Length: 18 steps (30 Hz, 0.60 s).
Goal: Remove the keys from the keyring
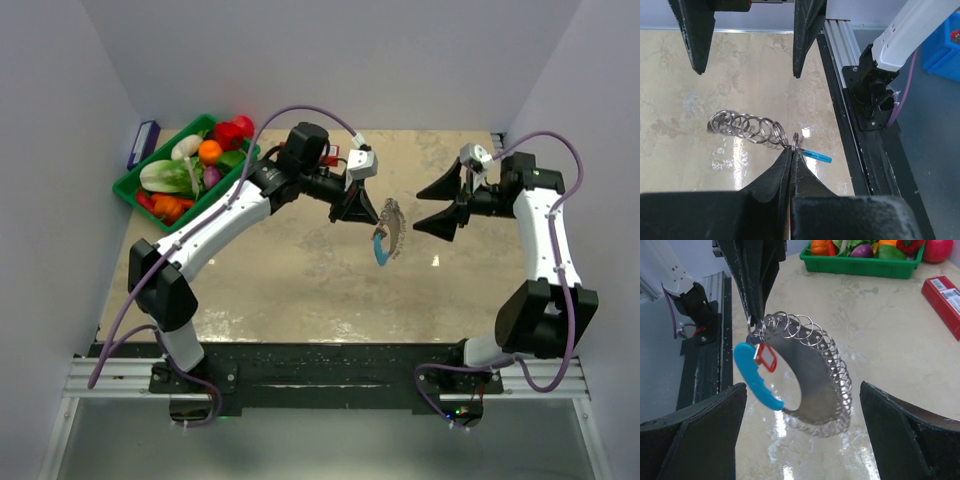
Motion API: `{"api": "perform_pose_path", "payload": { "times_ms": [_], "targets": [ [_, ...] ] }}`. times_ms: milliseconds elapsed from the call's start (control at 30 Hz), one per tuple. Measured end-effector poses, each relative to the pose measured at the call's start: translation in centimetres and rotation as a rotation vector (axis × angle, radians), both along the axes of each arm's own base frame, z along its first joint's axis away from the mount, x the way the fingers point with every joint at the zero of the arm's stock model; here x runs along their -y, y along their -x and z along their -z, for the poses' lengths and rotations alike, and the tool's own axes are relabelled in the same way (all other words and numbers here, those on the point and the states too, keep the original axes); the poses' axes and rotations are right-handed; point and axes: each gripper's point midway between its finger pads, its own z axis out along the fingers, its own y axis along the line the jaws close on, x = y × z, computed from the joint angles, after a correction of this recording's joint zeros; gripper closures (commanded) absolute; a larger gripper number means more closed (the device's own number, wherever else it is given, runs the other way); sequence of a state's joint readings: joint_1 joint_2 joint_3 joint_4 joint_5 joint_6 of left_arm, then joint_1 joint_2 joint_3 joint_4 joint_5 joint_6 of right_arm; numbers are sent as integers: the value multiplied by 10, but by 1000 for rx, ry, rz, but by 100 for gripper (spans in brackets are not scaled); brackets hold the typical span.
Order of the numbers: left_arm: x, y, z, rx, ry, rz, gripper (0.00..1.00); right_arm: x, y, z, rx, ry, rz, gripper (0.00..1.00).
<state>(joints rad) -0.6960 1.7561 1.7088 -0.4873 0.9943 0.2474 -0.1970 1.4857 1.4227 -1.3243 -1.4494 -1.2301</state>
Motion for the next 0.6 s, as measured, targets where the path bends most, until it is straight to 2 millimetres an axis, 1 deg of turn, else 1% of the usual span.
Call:
{"api": "perform_pose_path", "payload": {
  "times_ms": [67,200,367,467,533,600],
  "targets": [
    [0,-1,0,-1,-1,-6,100,1,2,-1,-23,13,7,1],
    [-1,-2,0,-1,-4,-13,100,3,-1,-7,-5,43,14,1],
    [-1,-3,1,-2,-8,-15,100,5,0,-2,-13,74,23,2],
    [-1,-2,1,-5,-11,-15,100,5,9,1,-7,103,33,5],
    [-2,-2,0,-6,-12,-14,100,5,16,-5,30,128,46,9],
    [-2,-1,-3,-3,-8,-13,100,3,23,-15,92,149,62,10]
  ]
}}
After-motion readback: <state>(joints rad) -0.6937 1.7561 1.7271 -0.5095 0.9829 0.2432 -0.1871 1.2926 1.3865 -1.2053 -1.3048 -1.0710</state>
